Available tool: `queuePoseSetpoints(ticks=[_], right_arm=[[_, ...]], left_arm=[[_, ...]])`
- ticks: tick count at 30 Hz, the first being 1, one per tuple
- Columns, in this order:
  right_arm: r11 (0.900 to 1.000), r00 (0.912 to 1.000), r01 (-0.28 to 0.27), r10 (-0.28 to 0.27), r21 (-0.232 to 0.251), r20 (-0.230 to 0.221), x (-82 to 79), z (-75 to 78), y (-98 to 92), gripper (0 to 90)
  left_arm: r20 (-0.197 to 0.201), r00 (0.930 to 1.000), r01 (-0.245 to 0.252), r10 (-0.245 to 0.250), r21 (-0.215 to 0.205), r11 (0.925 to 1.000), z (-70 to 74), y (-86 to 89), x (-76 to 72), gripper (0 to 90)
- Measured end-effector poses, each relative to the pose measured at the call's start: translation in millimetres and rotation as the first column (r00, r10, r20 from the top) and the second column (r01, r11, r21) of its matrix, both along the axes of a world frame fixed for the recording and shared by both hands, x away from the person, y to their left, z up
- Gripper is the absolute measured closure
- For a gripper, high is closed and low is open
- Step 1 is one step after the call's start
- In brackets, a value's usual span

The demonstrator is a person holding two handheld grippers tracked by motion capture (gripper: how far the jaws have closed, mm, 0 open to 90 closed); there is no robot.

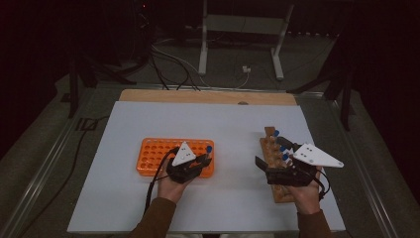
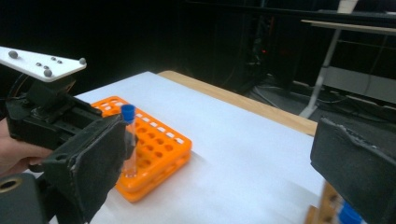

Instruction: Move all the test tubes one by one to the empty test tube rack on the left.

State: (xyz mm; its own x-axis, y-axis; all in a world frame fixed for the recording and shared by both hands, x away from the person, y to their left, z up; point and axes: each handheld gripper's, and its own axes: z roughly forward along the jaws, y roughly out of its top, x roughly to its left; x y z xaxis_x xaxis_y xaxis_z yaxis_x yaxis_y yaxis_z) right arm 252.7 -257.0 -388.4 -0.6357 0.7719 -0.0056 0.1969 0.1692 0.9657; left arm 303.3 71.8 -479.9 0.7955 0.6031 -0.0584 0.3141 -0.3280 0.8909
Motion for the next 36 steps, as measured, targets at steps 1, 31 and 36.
queuePoseSetpoints(ticks=[1, 31, 36], right_arm=[[1.000, 1.0000, 0.008, -0.008, -0.002, 0.002, -1.0, -0.4, -2.7, 3.7], [0.992, 0.9924, 0.122, -0.122, -0.018, -0.015, -8.4, -9.9, -45.2, 3.8], [0.991, 0.9912, 0.130, -0.130, -0.030, -0.021, -7.7, -12.3, -45.8, 3.9]], left_arm=[[-0.010, 0.9999, -0.001, 0.001, 0.017, 0.9999, -3.2, -0.9, -0.6, 78.3], [-0.011, 0.9993, -0.034, 0.034, 0.037, 0.9987, -8.8, -3.7, -4.4, 69.5], [0.011, 0.9998, -0.018, 0.018, 0.047, 0.9987, -0.4, -4.7, -4.8, 77.6]])
